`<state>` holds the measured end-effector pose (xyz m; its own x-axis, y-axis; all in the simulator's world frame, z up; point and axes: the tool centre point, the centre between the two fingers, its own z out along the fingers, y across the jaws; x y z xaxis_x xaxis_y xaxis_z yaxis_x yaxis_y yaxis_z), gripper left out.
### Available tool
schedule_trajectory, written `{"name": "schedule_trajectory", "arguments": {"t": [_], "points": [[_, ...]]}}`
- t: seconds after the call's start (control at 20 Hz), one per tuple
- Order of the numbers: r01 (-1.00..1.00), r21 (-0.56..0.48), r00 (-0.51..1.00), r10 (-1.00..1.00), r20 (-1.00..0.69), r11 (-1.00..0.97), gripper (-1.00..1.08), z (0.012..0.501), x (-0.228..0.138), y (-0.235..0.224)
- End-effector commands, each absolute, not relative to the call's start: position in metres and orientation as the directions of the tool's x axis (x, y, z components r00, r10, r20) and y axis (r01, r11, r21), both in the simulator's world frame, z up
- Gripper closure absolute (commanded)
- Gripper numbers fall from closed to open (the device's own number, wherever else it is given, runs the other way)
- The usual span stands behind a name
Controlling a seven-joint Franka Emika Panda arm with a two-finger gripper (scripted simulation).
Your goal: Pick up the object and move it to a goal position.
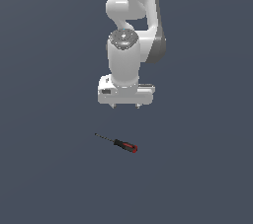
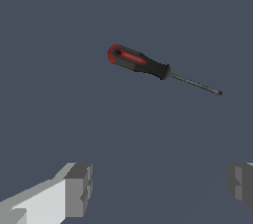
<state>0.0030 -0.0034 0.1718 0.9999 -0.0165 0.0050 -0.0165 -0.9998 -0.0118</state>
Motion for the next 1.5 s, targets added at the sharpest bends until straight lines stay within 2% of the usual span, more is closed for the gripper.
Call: {"name": "schedule_trajectory", "arguments": {"t": [0.0,0.9,1.45], "points": [[-0.016,-0.012,1.000,-0.017,0.005,-1.000,-0.92,0.172,0.003,-0.003],[0.057,0.016,0.998,0.058,0.026,-0.998,-0.92,0.178,0.009,-0.001],[0.224,0.025,0.974,0.224,0.016,-0.974,-0.92,0.165,0.024,-0.007]]}}
